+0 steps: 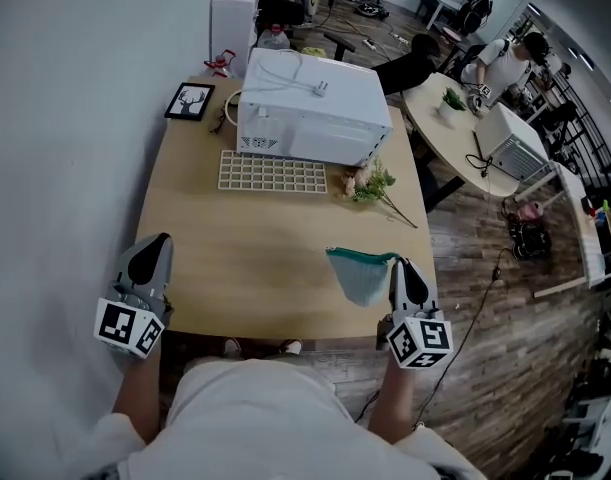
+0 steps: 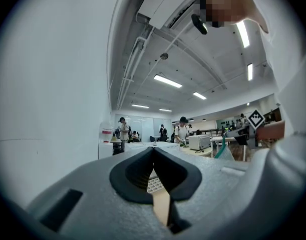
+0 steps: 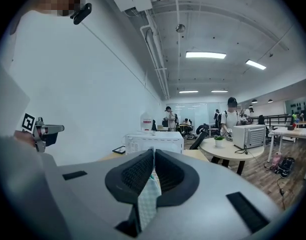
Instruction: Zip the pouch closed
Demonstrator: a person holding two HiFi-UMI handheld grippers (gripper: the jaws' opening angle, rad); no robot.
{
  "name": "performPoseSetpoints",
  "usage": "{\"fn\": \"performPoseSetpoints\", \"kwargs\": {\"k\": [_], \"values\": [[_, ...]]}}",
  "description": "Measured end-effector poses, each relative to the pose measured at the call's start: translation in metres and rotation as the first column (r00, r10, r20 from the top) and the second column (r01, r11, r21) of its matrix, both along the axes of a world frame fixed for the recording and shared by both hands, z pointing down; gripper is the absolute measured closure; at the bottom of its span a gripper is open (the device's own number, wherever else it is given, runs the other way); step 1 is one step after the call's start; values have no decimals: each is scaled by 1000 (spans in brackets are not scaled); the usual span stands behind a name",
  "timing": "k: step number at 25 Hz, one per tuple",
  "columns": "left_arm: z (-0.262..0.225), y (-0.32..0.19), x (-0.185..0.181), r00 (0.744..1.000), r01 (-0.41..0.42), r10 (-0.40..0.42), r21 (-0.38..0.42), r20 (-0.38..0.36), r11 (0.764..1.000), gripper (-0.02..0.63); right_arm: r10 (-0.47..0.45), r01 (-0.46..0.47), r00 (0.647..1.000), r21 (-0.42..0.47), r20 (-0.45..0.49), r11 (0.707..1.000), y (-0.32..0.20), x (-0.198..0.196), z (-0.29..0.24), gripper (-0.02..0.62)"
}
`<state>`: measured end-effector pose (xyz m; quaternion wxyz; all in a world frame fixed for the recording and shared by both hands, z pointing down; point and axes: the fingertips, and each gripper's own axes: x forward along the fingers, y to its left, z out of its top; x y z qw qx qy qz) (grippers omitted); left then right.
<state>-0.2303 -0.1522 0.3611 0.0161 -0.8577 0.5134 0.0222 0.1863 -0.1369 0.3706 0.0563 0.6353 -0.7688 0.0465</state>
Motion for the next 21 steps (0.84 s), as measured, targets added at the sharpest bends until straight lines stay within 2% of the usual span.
{"fn": "performPoseSetpoints", "kwargs": {"k": [21], "values": [[28,-16,6,995,-90,89,-41,-34,995,592,17,-17,1000,4,-22,1000,-4,-29,5,575]]}}
